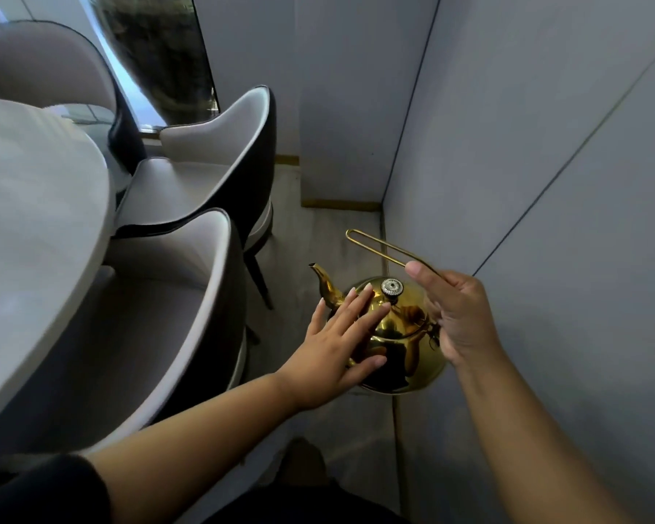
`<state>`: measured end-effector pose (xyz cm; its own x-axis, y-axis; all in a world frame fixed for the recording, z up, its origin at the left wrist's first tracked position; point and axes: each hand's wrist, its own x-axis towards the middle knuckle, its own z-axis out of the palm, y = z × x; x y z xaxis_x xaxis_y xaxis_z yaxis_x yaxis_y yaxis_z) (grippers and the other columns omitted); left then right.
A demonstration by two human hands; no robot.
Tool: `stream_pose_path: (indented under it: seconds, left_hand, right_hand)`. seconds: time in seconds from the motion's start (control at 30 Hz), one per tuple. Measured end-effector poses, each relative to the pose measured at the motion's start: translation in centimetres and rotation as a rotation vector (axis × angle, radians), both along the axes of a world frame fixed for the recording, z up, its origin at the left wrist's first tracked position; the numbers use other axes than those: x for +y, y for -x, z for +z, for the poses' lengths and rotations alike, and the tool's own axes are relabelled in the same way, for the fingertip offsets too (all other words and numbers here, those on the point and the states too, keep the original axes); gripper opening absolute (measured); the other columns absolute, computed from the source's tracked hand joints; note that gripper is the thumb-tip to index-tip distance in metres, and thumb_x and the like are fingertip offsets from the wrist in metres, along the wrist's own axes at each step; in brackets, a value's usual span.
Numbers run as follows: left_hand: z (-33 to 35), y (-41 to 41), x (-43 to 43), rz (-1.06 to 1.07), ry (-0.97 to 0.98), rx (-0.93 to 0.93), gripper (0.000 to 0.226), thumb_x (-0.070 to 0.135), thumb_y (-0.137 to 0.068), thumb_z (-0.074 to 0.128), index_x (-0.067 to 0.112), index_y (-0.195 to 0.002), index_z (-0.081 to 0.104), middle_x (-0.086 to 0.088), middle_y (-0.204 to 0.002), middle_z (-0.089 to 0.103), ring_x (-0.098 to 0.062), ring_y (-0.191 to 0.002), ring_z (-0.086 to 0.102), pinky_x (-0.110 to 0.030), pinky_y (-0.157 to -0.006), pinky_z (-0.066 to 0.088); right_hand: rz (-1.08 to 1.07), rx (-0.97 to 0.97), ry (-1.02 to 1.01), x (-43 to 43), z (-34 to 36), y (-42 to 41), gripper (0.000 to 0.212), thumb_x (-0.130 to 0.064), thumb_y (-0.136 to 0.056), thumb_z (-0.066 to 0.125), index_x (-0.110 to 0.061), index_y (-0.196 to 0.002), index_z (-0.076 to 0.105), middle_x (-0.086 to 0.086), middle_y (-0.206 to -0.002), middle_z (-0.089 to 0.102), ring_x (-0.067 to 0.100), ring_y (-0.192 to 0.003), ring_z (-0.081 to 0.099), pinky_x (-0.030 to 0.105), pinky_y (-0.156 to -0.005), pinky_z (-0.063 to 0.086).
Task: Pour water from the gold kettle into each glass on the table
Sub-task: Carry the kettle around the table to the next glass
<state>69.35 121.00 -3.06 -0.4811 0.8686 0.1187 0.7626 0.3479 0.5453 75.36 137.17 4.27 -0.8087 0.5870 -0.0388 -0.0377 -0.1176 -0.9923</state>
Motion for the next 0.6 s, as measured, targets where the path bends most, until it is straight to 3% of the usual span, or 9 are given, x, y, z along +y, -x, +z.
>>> stream_pose_path:
  seconds: [0.3, 0.6]
  left_hand:
    - [-0.9, 14.7, 8.3, -0.035, 0.023, 0.05, 0.062, 0.064, -0.09, 0.021, 0.043, -0.143, -0.002, 0.013, -0.155, -0.013, -0.01, -0.143, -0.016, -0.035, -0.109, -0.025]
    - [0.0, 30.9, 15.9, 0.014, 0.032, 0.064, 0.063, 0.059, -0.091, 0.027, 0.039, -0.146, 0.003, 0.01, -0.156, -0.01, -0.011, -0.144, -0.015, -0.031, -0.107, -0.028]
  right_hand:
    - [0.041, -0.01, 0.023, 8.8, -1.1, 14.2, 0.051, -0.024, -0.073, 0.075, -0.02, -0.032, 0.044, -0.011, -0.032, 0.031, 0.003, -0.032, 0.026, 0.017, -0.044, 0.032]
    - [0.062, 0.005, 0.036, 16.5, -0.7, 30.9, 0.053, -0.024, -0.074, 0.076, -0.021, -0.034, 0.042, -0.011, -0.032, 0.032, 0.004, -0.032, 0.027, 0.015, -0.044, 0.034]
